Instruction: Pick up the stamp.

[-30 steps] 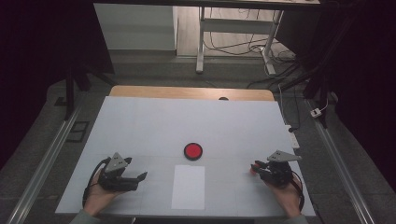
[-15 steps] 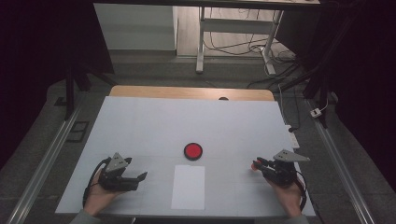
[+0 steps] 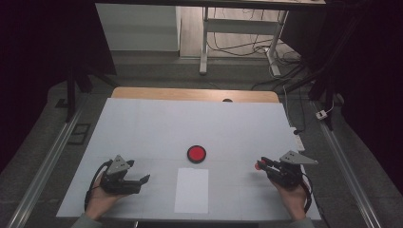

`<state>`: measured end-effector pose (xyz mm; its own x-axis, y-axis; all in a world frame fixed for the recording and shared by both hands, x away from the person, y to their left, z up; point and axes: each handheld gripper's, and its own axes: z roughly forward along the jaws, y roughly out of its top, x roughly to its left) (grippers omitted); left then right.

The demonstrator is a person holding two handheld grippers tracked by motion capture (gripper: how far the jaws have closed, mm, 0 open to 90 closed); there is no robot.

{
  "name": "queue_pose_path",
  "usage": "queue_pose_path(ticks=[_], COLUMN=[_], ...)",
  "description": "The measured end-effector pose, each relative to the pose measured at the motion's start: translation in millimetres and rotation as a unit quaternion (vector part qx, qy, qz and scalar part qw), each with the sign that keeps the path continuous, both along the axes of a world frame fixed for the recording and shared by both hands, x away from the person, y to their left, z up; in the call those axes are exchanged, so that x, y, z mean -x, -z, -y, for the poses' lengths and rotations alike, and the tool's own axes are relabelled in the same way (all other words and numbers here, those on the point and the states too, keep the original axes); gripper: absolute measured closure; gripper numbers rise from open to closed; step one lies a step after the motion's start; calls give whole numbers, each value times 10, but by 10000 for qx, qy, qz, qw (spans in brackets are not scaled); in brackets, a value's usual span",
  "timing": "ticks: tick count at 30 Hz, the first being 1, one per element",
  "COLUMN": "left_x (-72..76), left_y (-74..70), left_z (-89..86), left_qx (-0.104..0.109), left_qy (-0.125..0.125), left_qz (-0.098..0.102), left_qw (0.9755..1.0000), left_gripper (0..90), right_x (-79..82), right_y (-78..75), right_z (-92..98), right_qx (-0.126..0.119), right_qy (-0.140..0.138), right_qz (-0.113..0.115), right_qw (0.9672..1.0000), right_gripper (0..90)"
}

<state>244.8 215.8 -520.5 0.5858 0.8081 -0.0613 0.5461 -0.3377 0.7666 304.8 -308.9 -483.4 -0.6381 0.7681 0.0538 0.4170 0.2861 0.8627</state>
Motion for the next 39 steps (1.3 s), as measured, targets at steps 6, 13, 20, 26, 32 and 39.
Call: queue_pose_path(ticks=[6, 13, 20, 26, 32, 39], left_x=[39, 43, 44, 26, 12, 21], left_y=[4, 16, 7, -7, 2, -12], left_z=[-31, -16, 30, 53, 50, 18], left_qx=[108, 39, 7, 31, 0, -1], left_qy=[-65, -17, 65, 58, 52, 20], left_qz=[18, 61, 99, 120, 97, 133], left_qw=[9999, 10000, 9999, 9999, 9999, 9999], left_gripper=[179, 180, 179, 179, 179, 179], right_x=[-27, -5, 52, 90, 86, 35], right_y=[-41, -44, -93, -133, -154, -190], right_z=[-86, -127, -180, -233, -290, -438], right_qx=[-148, -232, -384, -530, -622, -707], right_qy=[-101, -192, -305, -439, -517, -646], right_qz=[137, 193, 299, 354, 366, 421], right_qw=[9997, 9994, 9983, 9970, 9961, 9945], right_gripper=[724, 724, 724, 724, 724, 724])
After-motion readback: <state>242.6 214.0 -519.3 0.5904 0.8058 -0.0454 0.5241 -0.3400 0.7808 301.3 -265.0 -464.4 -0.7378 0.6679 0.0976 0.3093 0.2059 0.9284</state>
